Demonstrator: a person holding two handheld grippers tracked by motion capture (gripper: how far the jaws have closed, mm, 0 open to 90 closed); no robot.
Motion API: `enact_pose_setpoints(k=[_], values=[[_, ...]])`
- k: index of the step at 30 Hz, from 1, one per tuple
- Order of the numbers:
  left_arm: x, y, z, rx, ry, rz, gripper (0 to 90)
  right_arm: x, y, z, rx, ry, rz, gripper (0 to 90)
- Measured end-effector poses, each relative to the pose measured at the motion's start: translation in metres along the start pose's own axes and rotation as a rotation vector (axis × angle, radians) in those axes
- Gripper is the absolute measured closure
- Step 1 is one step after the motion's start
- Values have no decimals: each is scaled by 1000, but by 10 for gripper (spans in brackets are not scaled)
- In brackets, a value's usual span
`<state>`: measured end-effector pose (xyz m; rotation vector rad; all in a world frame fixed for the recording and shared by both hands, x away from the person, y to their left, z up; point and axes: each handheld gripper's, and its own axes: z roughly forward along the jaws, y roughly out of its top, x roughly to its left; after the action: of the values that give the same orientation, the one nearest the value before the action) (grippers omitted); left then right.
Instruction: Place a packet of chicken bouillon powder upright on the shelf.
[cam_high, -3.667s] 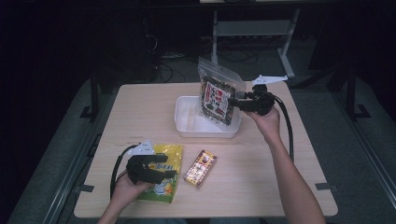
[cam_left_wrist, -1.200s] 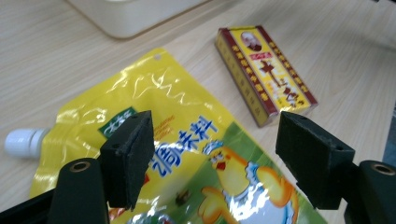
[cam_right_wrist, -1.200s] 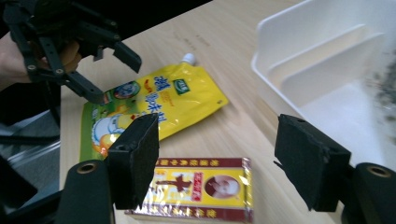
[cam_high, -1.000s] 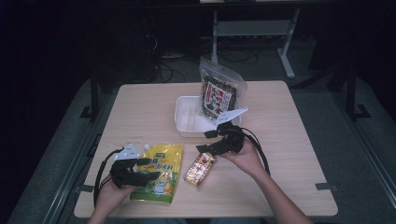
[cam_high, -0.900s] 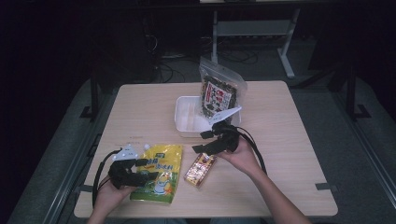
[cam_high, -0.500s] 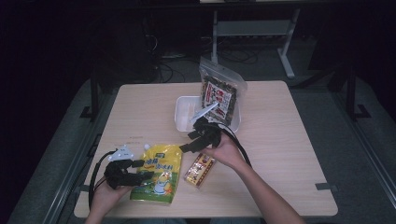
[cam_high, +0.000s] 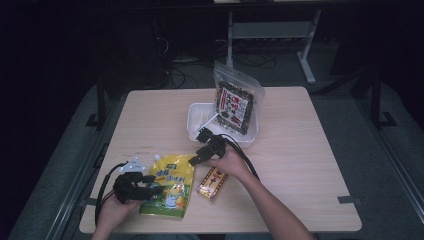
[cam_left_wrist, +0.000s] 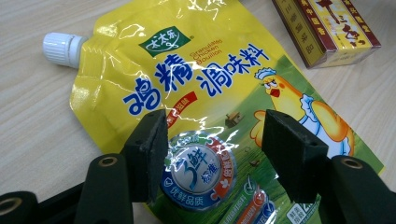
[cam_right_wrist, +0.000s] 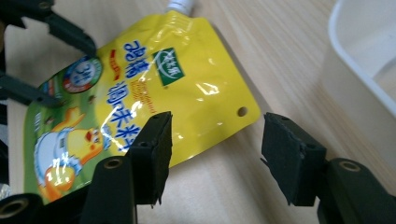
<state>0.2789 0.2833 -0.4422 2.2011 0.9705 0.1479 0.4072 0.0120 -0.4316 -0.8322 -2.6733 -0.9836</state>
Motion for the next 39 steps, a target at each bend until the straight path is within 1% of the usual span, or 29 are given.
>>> enact_pose_setpoints(k=[3,7,9,12,15,17,18,20,22,23,25,26,28,29,31,32,33,34,36,37,38,39], values=[[0,0,1,10,1,2,415,-5,2,3,3,-13,24,442],[2,-1,2,17,-2,-1,413,-6,4,10,33,-18,38,460],[1,-1,2,16,0,-4,403,-7,5,14,43,-12,43,470],[2,-1,3,19,0,1,401,-7,6,19,51,2,71,487],[2,-1,3,19,-1,2,402,-6,7,23,66,4,78,516],[2,-1,3,19,-2,1,396,-6,8,24,70,-4,71,529],[2,-1,4,15,-6,-2,393,-6,9,24,72,-11,76,580],[1,-1,4,13,-6,-1,393,-9,8,23,65,-1,95,642],[1,-2,5,13,-6,-1,393,-11,8,22,63,9,113,663],[1,-2,5,13,-7,-1,393,-12,8,22,68,10,121,658],[1,-2,5,13,-7,-1,395,-13,9,24,78,20,136,588],[1,-2,5,13,-9,-1,398,-12,9,25,83,12,135,569],[1,-2,5,12,-8,-2,398,-11,10,28,89,18,137,579],[1,-2,5,12,-9,-2,398,-10,10,29,90,17,130,585],[2,-2,5,11,-9,-3,399,-9,11,29,85,8,122,635],[2,-2,5,10,-10,-3,400,-9,11,28,77,7,123,681],[2,-2,5,10,-10,-3,400,-9,11,28,77,7,123,681],[2,-2,5,10,-11,-5,400,-11,11,26,61,19,126,768],[2,-1,6,10,-11,-4,400,-11,11,24,53,31,119,844],[2,-1,6,10,-11,-4,400,-11,11,24,53,31,119,844],[2,-1,6,10,-11,-3,400,-9,11,23,53,35,100,888],[2,-1,6,10,-11,-3,399,-8,11,22,53,31,94,892]])
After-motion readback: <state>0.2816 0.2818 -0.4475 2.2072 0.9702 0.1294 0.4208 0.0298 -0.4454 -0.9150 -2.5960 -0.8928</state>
